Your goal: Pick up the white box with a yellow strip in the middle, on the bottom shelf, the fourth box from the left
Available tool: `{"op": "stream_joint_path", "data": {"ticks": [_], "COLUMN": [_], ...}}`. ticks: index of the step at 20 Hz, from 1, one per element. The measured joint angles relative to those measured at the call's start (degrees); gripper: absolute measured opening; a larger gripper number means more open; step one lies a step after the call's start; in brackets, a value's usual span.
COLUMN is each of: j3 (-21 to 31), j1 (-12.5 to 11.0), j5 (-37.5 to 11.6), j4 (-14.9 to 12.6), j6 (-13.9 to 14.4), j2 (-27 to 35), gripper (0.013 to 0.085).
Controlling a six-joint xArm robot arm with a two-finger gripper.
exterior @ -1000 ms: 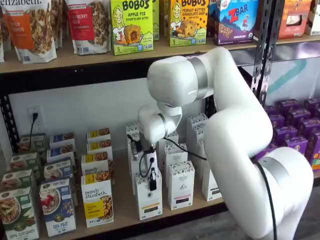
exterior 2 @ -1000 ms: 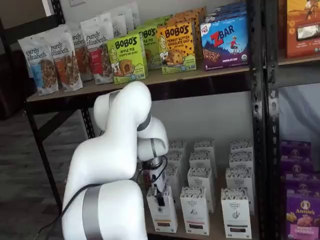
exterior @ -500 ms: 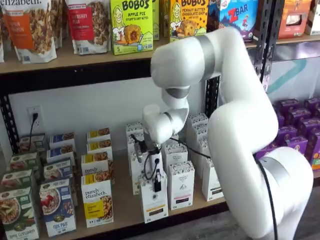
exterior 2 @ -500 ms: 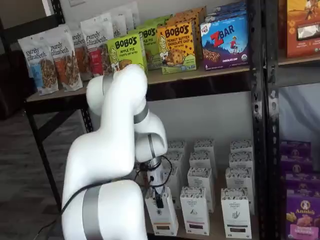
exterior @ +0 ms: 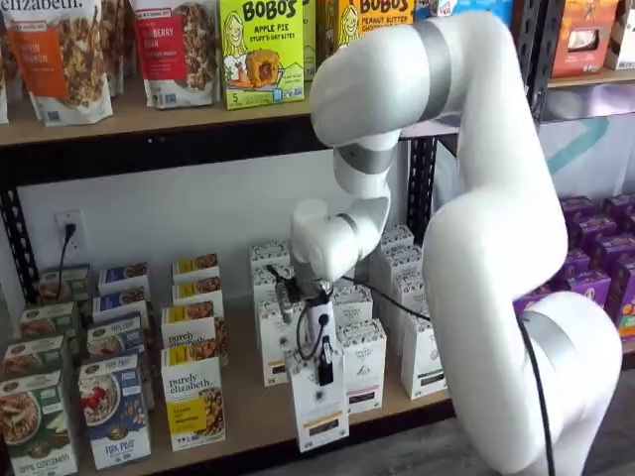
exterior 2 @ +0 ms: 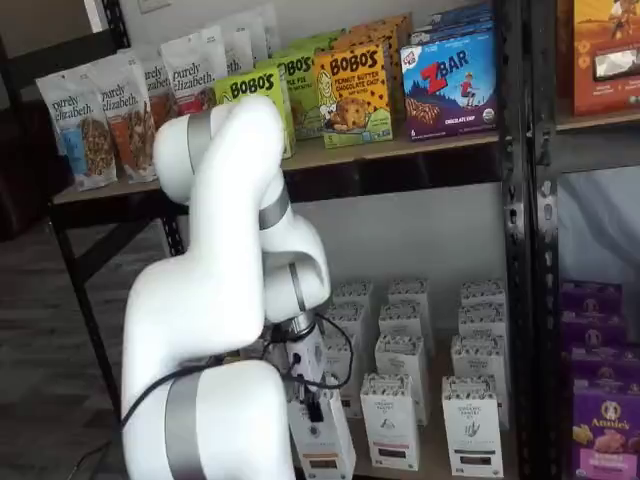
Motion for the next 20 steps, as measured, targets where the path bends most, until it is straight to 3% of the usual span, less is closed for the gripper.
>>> {"op": "stream_joint_path", "data": {"ticks": [7,12,20], "j3": [7.80,12.53,18.92], "j1": [0.86,0.80,-0.01], "j5": [-0.51,-0.38,2.32], "j4": [3.23,2.59,3.84], "j6": [-2.05,-1.57,-3.65], "j2": [-7.27,-12.94,-22.75], "gripper": [0.0450,0.0450,0.0450]}}
